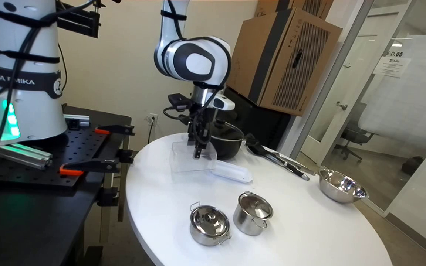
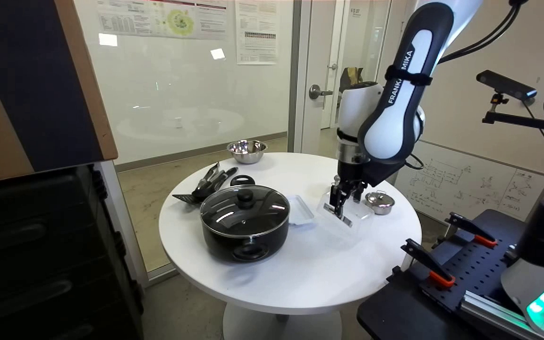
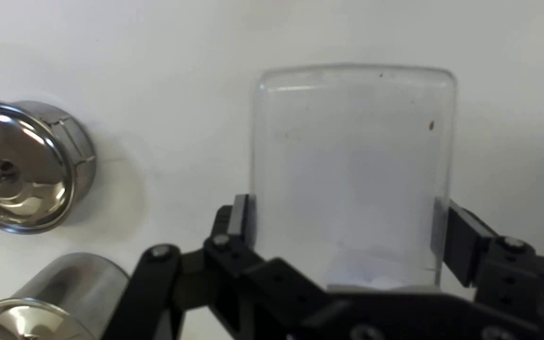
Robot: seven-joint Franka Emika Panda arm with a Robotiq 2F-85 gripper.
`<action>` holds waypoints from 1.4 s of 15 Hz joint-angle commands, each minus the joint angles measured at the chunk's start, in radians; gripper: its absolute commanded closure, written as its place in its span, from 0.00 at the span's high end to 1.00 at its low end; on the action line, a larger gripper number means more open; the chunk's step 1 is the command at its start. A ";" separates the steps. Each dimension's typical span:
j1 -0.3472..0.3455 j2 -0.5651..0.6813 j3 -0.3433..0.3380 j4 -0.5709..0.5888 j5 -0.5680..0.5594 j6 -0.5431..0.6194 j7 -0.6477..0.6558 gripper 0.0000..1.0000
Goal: Put the clear bowl on the white plate
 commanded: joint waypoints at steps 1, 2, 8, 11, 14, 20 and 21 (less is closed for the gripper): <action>-0.082 -0.031 0.081 0.022 0.081 -0.060 -0.055 0.65; -0.102 -0.018 0.106 0.043 0.105 -0.077 -0.060 0.65; -0.142 0.031 0.172 0.196 0.194 -0.189 -0.033 0.65; -0.139 0.050 0.164 0.278 0.203 -0.236 -0.011 0.65; -0.140 0.082 0.161 0.361 0.206 -0.285 0.011 0.65; -0.146 0.151 0.172 0.444 0.220 -0.311 0.023 0.65; -0.135 0.129 0.156 0.408 0.197 -0.283 0.024 0.90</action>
